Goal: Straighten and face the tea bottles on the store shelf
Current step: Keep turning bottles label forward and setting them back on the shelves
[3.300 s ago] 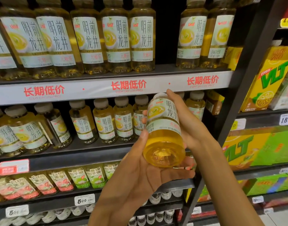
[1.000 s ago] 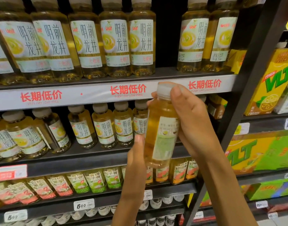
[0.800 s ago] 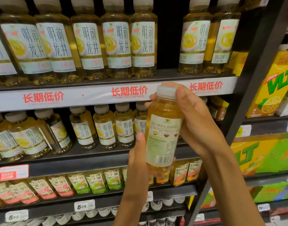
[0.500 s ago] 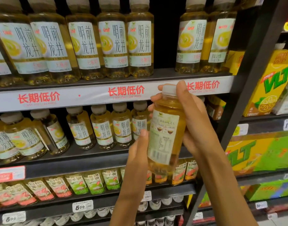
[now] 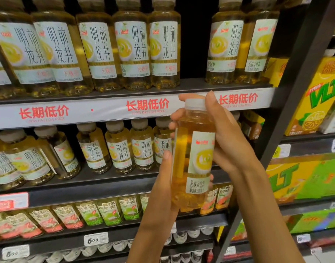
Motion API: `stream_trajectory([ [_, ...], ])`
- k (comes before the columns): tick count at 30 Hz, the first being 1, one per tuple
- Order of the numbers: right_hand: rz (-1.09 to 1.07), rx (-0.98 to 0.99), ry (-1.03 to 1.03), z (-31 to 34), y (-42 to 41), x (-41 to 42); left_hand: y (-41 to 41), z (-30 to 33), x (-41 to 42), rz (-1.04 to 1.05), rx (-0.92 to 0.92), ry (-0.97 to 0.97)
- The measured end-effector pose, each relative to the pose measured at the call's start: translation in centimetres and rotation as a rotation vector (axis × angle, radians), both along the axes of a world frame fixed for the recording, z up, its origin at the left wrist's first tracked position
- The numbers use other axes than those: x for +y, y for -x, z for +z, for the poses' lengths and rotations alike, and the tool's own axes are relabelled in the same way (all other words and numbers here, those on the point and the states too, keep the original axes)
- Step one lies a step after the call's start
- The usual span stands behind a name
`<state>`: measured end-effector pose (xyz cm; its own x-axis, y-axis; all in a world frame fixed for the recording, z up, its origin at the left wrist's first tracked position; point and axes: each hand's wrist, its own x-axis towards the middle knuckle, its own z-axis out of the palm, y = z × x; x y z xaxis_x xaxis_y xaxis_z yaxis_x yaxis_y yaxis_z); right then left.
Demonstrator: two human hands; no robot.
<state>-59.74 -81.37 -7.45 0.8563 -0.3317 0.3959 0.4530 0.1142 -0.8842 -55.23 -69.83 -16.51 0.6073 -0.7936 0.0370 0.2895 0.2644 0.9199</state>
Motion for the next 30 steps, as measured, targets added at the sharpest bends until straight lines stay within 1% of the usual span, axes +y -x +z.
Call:
stream_trajectory([
  [2, -0.086, -0.019, 0.064, 0.0, 0.2, 0.0, -0.2, -0.1, 0.2, 0.157, -0.091, -0.009],
  [5, -0.205, -0.007, 0.078, 0.1, 0.3, 0.0, 0.5, 0.9, 0.3, 0.194, -0.355, -0.001],
  [8, -0.182, 0.044, 0.044, 0.1, 0.3, -0.1, 0.9, 1.1, -0.1, 0.218, -0.399, -0.002],
  [9, -0.149, 0.054, 0.039, 0.1, 0.3, -0.2, 1.0, 1.1, -0.1, 0.216, -0.370, 0.007],
  [11, -0.103, 0.072, 0.047, 0.1, 0.1, -0.3, 1.0, 1.1, 0.2, 0.173, -0.198, 0.022],
  [12, -0.089, 0.079, 0.047, 0.0, 0.0, -0.3, 0.9, 1.1, 0.4, 0.129, -0.113, 0.030],
  [14, -0.047, 0.078, 0.004, -0.3, -0.2, -0.3, 1.0, 1.3, 0.7, 0.019, -0.018, 0.052],
  [17, -0.039, 0.094, -0.050, -0.1, -0.3, -0.3, 1.1, 1.8, 0.8, -0.095, 0.076, 0.091],
  [20, -0.061, 0.169, -0.091, 0.4, -0.3, -0.4, 1.2, 2.3, 1.0, -0.186, 0.125, 0.130],
  [22, -0.024, 0.198, -0.129, 0.4, -0.2, -0.6, 1.5, 2.6, 1.3, -0.265, 0.182, 0.166],
  [25, 0.080, 0.256, -0.284, -0.3, 0.3, -0.6, 2.0, 3.4, 2.0, -0.389, 0.240, 0.213],
  [26, 0.120, 0.276, -0.332, -0.5, 0.5, -0.5, 2.1, 3.8, 2.2, -0.400, 0.254, 0.221],
  [28, 0.164, 0.313, -0.356, -0.6, 0.4, -0.2, 2.1, 4.2, 2.1, -0.354, 0.311, 0.212],
  [30, 0.064, 0.304, -0.315, -0.7, -0.7, -0.5, 2.1, 4.1, 1.9, -0.347, 0.394, 0.226],
])
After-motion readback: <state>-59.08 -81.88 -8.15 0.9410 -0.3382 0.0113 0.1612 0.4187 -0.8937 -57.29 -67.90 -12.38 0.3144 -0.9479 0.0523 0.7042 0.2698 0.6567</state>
